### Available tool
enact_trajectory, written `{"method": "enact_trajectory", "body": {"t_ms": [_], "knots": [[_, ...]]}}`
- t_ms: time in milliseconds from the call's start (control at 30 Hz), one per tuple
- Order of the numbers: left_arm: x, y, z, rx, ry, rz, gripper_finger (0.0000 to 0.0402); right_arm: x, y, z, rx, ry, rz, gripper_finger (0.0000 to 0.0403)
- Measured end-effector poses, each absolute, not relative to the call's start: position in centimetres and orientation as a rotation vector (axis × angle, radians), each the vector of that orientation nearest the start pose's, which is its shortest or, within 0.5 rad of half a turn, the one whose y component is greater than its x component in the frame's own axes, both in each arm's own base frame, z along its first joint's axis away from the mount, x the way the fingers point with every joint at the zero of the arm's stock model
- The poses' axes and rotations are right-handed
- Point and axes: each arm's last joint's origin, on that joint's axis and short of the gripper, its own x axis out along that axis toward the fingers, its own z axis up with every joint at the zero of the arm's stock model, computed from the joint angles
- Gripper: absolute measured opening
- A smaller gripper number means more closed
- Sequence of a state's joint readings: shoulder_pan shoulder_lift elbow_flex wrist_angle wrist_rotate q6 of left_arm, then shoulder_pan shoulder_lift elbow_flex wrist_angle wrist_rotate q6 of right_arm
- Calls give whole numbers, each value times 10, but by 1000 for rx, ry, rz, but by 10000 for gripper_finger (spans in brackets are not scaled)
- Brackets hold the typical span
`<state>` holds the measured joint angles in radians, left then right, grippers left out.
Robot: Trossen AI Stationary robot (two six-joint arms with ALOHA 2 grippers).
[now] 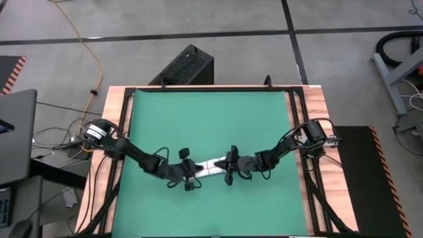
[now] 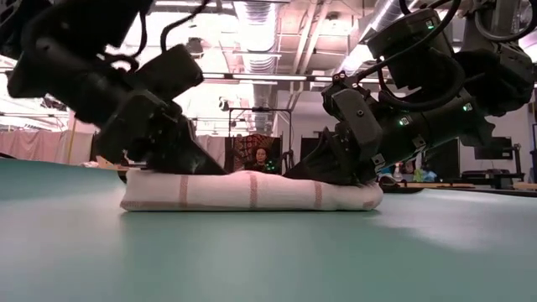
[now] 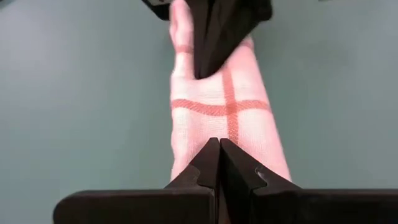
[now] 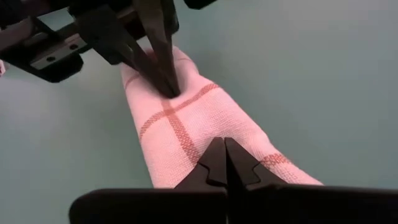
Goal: Roll towel into tight, uniform cylinder
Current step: Roll the kitchen towel on the table
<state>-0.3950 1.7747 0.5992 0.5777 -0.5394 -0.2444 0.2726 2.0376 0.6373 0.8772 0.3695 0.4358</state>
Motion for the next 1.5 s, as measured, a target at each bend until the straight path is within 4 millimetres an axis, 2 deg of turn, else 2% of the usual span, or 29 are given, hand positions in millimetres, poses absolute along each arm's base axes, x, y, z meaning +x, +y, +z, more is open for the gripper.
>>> {"method": "enact_trajectory", "body": {"t_ms": [67, 333, 667, 900, 1000, 1367, 1500], "knots": [[278, -103, 97, 15, 569, 226, 0, 313, 77, 61, 262, 465, -200, 5], [272, -114, 77, 45, 589, 326, 0, 312, 76, 60, 274, 476, -205, 5], [268, -109, 73, 33, 610, 348, 0, 311, 80, 58, 311, 475, -226, 5], [270, -105, 73, 113, 628, 317, 0, 309, 83, 58, 334, 468, -237, 5], [272, -101, 73, 177, 644, 301, 0, 308, 86, 58, 346, 457, -261, 5], [282, -75, 74, 224, 643, 226, 0, 305, 92, 58, 363, 434, -323, 5], [270, -59, 68, 163, 588, 224, 0, 304, 94, 58, 371, 430, -327, 5]]}}
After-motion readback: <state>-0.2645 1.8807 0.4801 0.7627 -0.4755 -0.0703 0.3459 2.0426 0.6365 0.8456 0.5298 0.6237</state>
